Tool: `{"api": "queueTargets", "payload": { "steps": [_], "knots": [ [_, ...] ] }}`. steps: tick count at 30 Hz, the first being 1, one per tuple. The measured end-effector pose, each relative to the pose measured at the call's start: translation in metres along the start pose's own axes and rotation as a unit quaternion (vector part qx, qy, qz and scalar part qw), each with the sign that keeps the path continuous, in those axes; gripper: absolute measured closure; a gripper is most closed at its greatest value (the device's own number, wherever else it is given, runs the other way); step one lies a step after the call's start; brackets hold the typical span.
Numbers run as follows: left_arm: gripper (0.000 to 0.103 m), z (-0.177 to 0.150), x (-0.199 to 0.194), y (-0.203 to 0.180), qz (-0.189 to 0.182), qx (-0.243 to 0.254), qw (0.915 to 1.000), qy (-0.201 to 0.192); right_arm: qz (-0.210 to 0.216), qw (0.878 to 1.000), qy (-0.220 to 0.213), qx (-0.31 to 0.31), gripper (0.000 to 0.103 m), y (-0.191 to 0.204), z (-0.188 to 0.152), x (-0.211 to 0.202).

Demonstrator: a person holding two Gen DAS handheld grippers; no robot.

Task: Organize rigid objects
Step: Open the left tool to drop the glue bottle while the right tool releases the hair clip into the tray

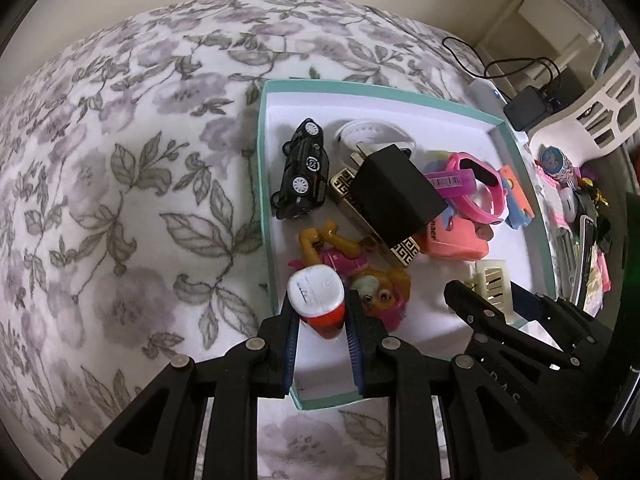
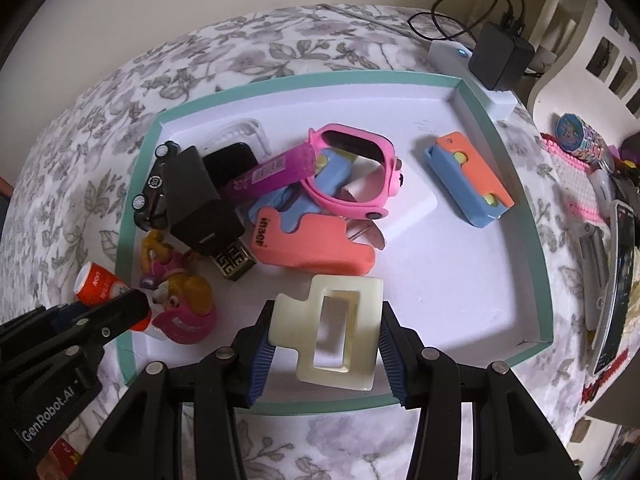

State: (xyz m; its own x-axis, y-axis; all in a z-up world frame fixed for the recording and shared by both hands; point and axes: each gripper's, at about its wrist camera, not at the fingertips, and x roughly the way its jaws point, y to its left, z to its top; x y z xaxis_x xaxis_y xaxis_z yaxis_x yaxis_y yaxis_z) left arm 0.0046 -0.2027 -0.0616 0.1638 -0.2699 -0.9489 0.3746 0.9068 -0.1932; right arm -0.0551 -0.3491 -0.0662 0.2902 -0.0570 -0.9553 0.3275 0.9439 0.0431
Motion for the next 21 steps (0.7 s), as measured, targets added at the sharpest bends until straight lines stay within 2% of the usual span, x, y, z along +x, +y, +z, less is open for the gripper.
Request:
{"api": "queueTargets", "payload": {
  "steps": [3,5,7,11,12,13,14,18,19,20,21],
  "knots": [
    [0.078,-0.001,0.001,0.003,0.006,-0.004,1.0,-0.001,-0.004,1.0,0.004,0.001,0.05,0.0,-0.001,0.002],
    [0.078,-0.002,0.001,0.005,0.001,-0.007,1.0,0.0,-0.007,1.0,0.005,0.002,0.041,0.0,-0.001,0.003],
    [0.076,-0.003,0.0,0.007,-0.002,-0.007,1.0,-0.001,-0.009,1.0,0.002,0.004,0.038,0.0,-0.002,0.003],
    [0.064,-0.009,-0.004,0.009,-0.015,-0.005,0.9998,-0.007,-0.009,1.0,0.0,0.007,0.032,0.0,-0.005,0.002],
    [0.062,-0.009,-0.006,0.008,-0.012,-0.004,0.9999,-0.01,-0.009,1.0,0.0,0.007,0.032,0.0,-0.006,0.002],
    [0.053,-0.011,-0.008,0.007,-0.006,-0.003,0.9999,-0.014,-0.009,1.0,-0.001,0.007,0.031,0.0,-0.007,0.002],
    [0.049,-0.012,-0.012,0.008,0.009,0.001,0.9997,-0.022,-0.009,1.0,-0.001,0.007,0.03,0.001,-0.007,0.002],
    [0.048,-0.017,-0.02,0.017,0.023,-0.01,0.9992,-0.031,-0.01,1.0,-0.007,0.01,0.024,0.001,-0.01,-0.001],
    [0.044,-0.018,-0.021,0.02,0.024,-0.014,0.9991,-0.032,-0.01,1.0,-0.009,0.01,0.021,0.001,-0.011,-0.003],
    [0.034,-0.021,-0.023,0.024,0.029,-0.02,0.9988,-0.033,-0.009,1.0,-0.012,0.01,0.019,0.002,-0.012,-0.004],
    [0.029,-0.022,-0.024,0.028,0.034,-0.024,0.9985,-0.035,-0.01,1.0,-0.014,0.009,0.015,0.004,-0.013,-0.005]
  ]
}}
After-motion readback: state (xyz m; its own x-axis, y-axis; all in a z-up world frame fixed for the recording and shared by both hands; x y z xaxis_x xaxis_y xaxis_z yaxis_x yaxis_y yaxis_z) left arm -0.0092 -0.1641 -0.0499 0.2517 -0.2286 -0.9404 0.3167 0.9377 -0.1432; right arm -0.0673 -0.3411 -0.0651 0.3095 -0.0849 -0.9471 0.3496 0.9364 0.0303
